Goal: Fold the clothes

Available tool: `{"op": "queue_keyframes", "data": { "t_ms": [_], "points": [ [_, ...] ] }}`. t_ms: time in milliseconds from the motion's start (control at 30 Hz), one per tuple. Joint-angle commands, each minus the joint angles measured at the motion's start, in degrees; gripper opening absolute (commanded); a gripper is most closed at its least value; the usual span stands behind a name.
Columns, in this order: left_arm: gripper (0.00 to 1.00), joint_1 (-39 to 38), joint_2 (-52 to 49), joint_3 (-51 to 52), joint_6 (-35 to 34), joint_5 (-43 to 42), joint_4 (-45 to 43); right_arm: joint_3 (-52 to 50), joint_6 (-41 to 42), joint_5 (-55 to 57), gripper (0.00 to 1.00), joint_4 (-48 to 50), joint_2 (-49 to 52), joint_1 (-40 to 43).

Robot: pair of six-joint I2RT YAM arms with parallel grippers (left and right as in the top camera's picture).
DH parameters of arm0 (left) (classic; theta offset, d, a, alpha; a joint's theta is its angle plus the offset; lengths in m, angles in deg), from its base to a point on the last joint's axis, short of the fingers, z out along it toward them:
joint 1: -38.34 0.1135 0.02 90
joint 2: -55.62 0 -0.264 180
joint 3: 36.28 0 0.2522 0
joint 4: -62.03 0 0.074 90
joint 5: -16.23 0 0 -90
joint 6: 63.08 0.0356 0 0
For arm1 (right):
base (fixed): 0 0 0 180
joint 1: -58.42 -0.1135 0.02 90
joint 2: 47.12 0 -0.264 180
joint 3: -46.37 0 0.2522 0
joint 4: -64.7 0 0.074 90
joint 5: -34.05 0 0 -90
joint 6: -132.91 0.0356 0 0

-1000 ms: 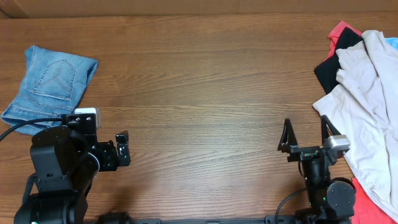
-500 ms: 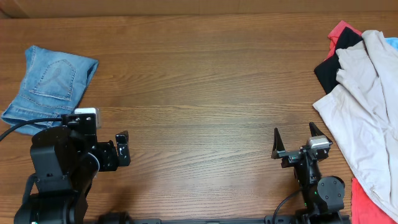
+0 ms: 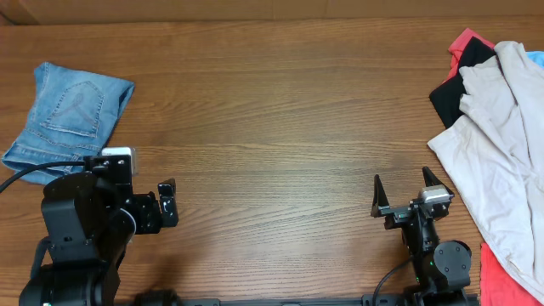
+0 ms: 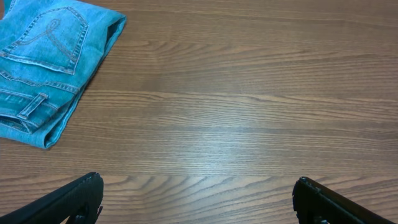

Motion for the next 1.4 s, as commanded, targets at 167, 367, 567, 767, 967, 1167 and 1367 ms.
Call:
{"op": "queue_keyframes", "data": {
  "t_ms": [167, 367, 567, 767, 967, 1167, 1367],
  "points": [
    [1.00, -0.17, 0.17, -0.02, 0.90, 0.42, -0.04, -0.55, -0.22, -0.33, 1.00, 0.39, -0.61, 0.37],
    [1.00, -0.17, 0.28, -0.02, 0.90, 0.42, -0.04, -0.55, -0.22, -0.33, 1.00, 0.39, -0.61, 0.37],
    [1.00, -0.17, 2.67, 0.76, 5.31, 5.79, -0.31, -0.55, -0.22, -0.33, 1.00, 0.39, -0.61, 0.37],
    [1.00, -0.61, 11.87, 10.93, 5.38, 6.86, -4.87, -0.55, -0.22, -0.33, 1.00, 0.39, -0.61, 0.37],
    [1.00, -3.08, 26.62, 32.54, 5.33, 6.32, -20.57, -0.55, -0.22, -0.33, 1.00, 0.39, -0.61, 0.37],
    [1.00, -6.67, 38.97, 49.92, 3.63, 5.99, -37.53, -0.55, -0.22, -0.33, 1.00, 0.39, -0.61, 0.37],
    [1.00, -7.23, 43.17, 58.45, 3.93, 7.54, -52.70, -0.57, -0.22, -0.33, 1.00, 0.39, -0.61, 0.37]
  ]
}}
